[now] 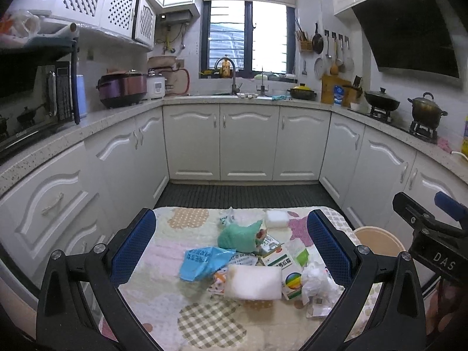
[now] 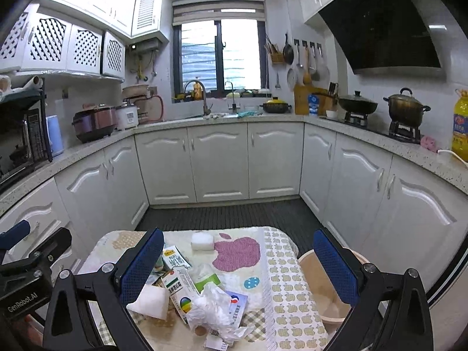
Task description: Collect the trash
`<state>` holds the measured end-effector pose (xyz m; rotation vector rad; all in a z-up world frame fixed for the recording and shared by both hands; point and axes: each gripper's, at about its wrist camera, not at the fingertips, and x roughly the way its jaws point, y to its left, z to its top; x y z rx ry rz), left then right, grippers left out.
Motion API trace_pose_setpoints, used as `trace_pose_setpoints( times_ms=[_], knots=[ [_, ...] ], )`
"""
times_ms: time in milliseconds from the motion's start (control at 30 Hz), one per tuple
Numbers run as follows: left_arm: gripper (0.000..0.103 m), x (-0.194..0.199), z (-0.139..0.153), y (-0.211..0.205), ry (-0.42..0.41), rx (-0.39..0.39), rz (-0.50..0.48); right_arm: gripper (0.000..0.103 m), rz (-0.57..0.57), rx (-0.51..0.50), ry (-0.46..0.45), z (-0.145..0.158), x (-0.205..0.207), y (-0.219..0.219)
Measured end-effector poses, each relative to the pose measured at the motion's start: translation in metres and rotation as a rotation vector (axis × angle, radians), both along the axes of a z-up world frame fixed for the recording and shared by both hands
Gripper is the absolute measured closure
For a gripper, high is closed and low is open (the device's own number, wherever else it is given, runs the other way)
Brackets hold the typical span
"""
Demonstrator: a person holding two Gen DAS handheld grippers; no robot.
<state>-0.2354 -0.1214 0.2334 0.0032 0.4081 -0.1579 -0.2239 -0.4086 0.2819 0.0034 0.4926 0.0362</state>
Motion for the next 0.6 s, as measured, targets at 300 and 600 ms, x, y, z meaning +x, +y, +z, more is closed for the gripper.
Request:
trace_pose_setpoints(
  times_ms=[300,600],
  knots=[
    [0.000,-0.0008,0.0014,-0.0029,-0.013,0.004,0.002,0.001,0.008,-0.004,-0.011,-0.0045,0.0006,0.0038],
    [0.000,-0.0015,-0.0004,-0.0071,-0.021,0.016,0.003,0.001,0.005,-0.003,-0.013,-0.0087,-0.0009,0.0018]
  ],
)
